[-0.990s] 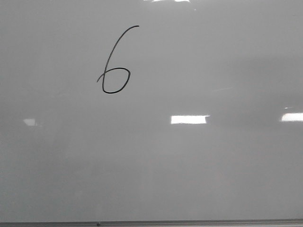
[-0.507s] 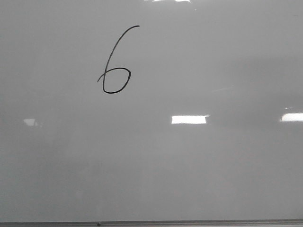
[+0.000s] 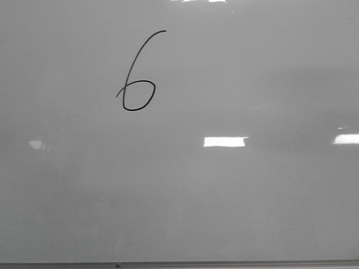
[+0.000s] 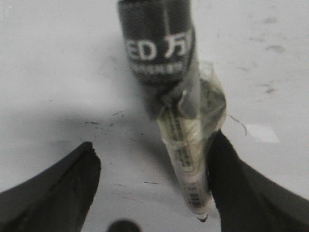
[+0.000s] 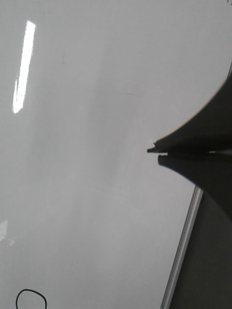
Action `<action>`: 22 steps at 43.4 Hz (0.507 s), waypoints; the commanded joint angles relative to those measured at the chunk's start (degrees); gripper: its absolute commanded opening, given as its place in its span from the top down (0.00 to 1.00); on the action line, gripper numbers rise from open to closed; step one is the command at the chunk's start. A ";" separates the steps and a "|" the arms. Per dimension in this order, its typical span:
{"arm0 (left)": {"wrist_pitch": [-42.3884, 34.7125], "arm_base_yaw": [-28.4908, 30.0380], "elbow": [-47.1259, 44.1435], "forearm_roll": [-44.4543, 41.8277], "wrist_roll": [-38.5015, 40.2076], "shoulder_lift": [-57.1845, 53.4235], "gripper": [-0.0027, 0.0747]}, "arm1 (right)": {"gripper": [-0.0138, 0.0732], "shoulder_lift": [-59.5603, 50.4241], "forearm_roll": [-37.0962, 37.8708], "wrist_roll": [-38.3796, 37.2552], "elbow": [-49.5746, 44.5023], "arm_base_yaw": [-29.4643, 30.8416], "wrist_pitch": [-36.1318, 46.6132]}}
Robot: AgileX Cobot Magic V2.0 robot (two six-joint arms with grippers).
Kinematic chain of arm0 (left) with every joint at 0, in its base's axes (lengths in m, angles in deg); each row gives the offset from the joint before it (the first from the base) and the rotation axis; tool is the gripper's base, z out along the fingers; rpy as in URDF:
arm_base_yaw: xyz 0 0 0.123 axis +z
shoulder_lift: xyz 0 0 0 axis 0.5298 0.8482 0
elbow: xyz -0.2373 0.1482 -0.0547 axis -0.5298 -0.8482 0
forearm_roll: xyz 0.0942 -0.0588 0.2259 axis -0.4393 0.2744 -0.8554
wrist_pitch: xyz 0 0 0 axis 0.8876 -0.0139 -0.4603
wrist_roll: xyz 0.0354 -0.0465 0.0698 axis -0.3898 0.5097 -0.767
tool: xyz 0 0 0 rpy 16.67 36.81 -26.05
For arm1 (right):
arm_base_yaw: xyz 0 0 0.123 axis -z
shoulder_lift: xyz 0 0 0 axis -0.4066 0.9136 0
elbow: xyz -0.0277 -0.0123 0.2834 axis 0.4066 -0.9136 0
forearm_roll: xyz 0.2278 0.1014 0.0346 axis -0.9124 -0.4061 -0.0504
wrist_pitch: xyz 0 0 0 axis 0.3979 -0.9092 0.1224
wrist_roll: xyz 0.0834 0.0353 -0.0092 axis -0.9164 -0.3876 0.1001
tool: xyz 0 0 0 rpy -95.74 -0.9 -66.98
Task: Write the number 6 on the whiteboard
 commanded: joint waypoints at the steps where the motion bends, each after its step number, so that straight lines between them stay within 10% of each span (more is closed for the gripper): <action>1: -3.98 -0.18 1.52 0.27 0.69 -1.25 0.34 | 0.92 0.10 -0.41 0.04 1.43 0.33 3.92; 22: -3.98 -1.97 1.52 0.27 0.46 -1.25 0.20 | 0.92 0.10 -0.41 0.04 1.43 0.33 3.92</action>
